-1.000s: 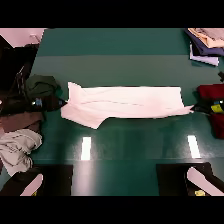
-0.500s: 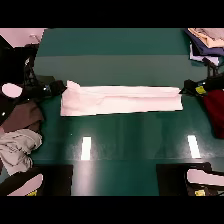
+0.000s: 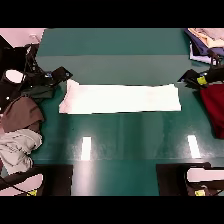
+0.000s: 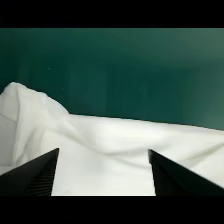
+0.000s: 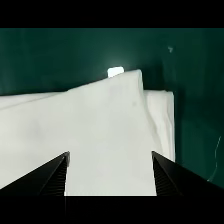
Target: Fold the shirts.
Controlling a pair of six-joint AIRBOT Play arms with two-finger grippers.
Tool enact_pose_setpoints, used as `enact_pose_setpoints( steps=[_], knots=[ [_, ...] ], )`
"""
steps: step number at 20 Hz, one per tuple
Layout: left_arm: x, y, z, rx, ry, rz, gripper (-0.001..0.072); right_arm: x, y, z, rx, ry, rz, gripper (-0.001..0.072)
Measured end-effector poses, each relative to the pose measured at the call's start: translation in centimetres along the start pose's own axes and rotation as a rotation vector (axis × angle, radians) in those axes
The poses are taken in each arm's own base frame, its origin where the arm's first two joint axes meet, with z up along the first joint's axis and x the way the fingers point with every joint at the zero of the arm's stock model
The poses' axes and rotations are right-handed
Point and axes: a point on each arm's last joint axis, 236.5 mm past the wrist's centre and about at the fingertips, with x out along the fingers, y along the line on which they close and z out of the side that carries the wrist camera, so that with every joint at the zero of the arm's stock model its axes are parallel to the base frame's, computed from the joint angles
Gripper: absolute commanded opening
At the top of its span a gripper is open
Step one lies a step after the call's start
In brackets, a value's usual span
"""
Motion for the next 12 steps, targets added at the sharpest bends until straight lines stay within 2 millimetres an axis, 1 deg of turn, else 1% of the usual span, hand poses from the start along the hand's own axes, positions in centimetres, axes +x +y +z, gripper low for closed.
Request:
enact_pose_setpoints(
  steps=[1,2,3,5,7,9,12],
  knots=[
    [-0.1,-0.5,-0.4,0.004,0.029,-0.015,0.0058,-0.3,-0.8,-0.4,0.008,0.018,0.001,0.0577],
    [-0.3,-1.0,-0.9,0.012,0.061,-0.027,0.0030,-0.4,-1.8,-1.1,0.017,0.040,0.001,0.0576],
    [-0.4,-1.3,-1.5,0.017,0.092,-0.037,0.0029,-0.3,-2.8,-2.0,0.028,0.070,0.006,0.0573],
    [-0.7,-1.9,-2.9,0.030,0.159,-0.057,0.0029,0.2,-4.4,-3.8,0.067,0.116,0.043,0.0471],
    [-1.1,-2.2,-4.3,0.038,0.223,-0.074,0.0029,1.3,-5.4,-5.3,0.118,0.157,0.111,0.0459],
    [-1.4,-2.6,-5.5,0.044,0.274,-0.088,0.0029,2.6,-5.7,-6.2,0.154,0.187,0.178,0.0459],
    [-1.8,-2.8,-6.5,0.047,0.321,-0.099,0.0029,4.3,-5.9,-6.6,0.173,0.221,0.233,0.0450]
  ],
)
